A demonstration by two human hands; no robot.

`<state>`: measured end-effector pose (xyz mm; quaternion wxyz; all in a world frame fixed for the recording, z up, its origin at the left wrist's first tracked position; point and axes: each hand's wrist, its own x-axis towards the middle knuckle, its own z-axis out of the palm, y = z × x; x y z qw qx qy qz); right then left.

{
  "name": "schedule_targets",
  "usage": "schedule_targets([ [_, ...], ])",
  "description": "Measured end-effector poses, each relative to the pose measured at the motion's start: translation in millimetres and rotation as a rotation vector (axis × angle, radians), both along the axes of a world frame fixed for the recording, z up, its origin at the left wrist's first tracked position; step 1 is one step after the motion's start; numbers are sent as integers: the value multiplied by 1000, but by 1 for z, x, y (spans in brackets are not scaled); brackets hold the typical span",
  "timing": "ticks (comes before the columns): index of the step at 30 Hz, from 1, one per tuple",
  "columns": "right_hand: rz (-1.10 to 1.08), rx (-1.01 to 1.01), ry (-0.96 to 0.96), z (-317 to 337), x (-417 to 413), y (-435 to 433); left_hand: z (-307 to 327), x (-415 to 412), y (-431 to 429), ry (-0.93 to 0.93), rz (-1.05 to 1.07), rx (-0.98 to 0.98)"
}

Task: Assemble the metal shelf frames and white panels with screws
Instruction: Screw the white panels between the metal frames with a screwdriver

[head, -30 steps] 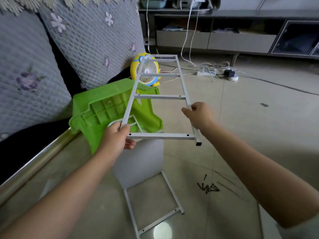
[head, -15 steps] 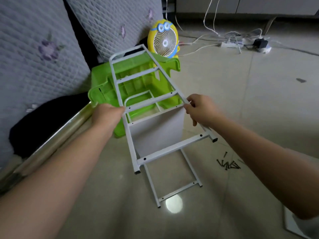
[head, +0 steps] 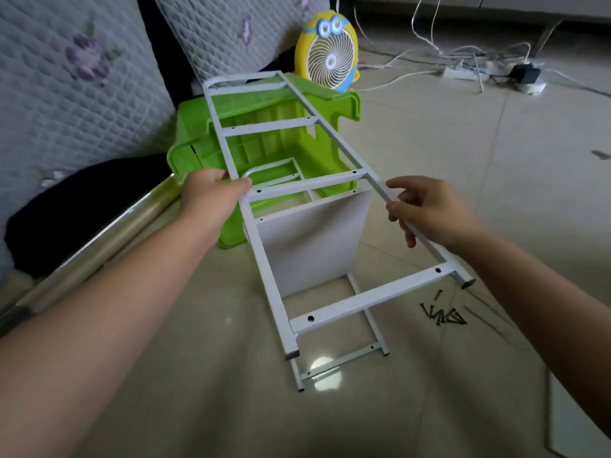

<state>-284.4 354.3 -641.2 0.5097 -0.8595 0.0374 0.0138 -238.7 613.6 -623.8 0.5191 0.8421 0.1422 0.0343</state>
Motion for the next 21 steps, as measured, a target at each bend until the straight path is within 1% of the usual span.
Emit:
schedule_targets([
  [3, 60, -24, 7, -5, -9, -1, -6, -14, 3, -3, -15, 53],
  [5, 79, -1, 30, -8, -9, 3, -16, -19, 7, 16, -22, 93],
  [9, 30, 10, 87, -6, 7, 9, -21, -19, 4, 44, -56, 63],
  [12, 37, 63, 171, 0, 20, 9, -23, -15, 3, 19, -67, 162],
  [15, 27, 38, 177, 2, 28, 14, -21, -14, 2, 65, -49, 230],
  [17, -14, 33, 161, 0, 29, 20, -20, -14, 4, 74, -28, 149],
  [19, -56, 81, 149, -3, 29, 24, -16, -22, 5, 80, -57, -25],
  [20, -67, 96, 146, -3, 28, 25, -15, -27, 6, 89, -92, -66],
  [21, -72, 96, 145, -2, 28, 26, -12, -31, 8, 96, -138, -44],
])
